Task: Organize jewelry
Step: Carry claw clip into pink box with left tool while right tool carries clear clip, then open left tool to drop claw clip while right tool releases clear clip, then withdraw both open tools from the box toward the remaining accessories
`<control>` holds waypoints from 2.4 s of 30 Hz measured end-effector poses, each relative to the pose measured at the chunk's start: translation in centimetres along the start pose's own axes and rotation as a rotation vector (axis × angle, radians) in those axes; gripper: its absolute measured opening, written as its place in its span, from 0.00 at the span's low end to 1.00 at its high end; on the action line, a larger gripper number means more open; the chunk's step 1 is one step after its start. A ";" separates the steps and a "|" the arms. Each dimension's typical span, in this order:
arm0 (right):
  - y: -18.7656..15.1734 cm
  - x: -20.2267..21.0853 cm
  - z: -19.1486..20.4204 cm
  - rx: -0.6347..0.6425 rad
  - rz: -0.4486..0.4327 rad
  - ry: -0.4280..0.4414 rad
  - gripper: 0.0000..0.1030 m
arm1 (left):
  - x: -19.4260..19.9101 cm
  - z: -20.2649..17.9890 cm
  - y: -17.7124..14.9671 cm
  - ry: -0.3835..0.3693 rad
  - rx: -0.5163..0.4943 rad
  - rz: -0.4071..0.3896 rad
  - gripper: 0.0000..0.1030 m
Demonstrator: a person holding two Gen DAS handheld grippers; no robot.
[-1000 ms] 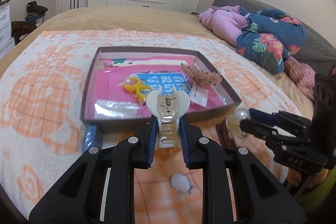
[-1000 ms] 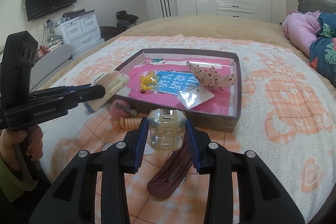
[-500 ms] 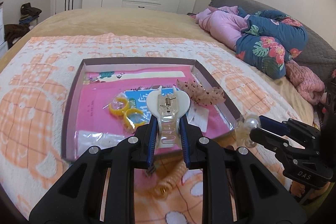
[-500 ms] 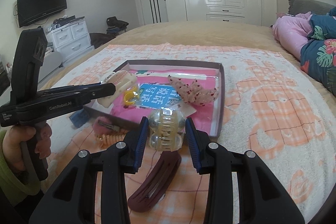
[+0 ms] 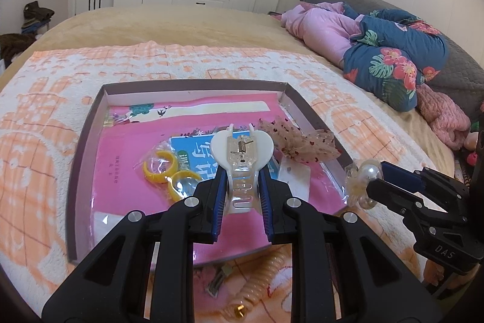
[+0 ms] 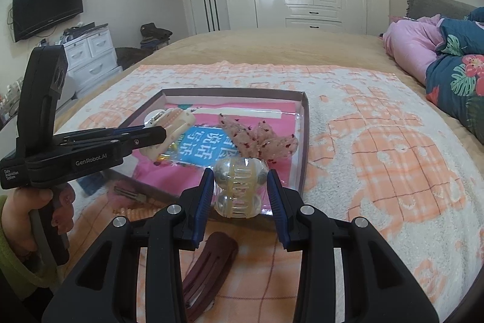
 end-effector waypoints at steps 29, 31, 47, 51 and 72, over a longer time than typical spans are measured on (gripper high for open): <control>2.1 -7.6 -0.6 -0.003 0.049 -0.120 0.34 | -3.0 1.2 -1.1 -0.018 0.027 0.072 0.14; 1.9 -7.8 -0.6 -0.005 0.057 -0.124 0.34 | -3.0 1.3 -1.2 -0.018 0.029 0.073 0.14; 0.7 -5.5 -1.1 -0.041 0.054 -0.074 0.38 | -2.6 1.5 -1.2 -0.004 0.048 0.073 0.16; 0.4 -4.6 -1.1 -0.041 0.051 -0.068 0.40 | -1.8 1.6 -1.0 -0.001 0.057 0.057 0.26; -0.5 -0.1 -1.1 -0.064 0.017 -0.015 0.57 | 4.3 1.1 -0.8 0.051 0.077 -0.045 0.61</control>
Point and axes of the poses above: each gripper's, at about its wrist camera, not at the fingertips, and x roughly against the way its jaws point, z to its left, y to its top, the point moved 1 cm from there along -x, roughly the way its jaws point, and after that the axes turned 15 degrees about -y, right-handed, at the moved point
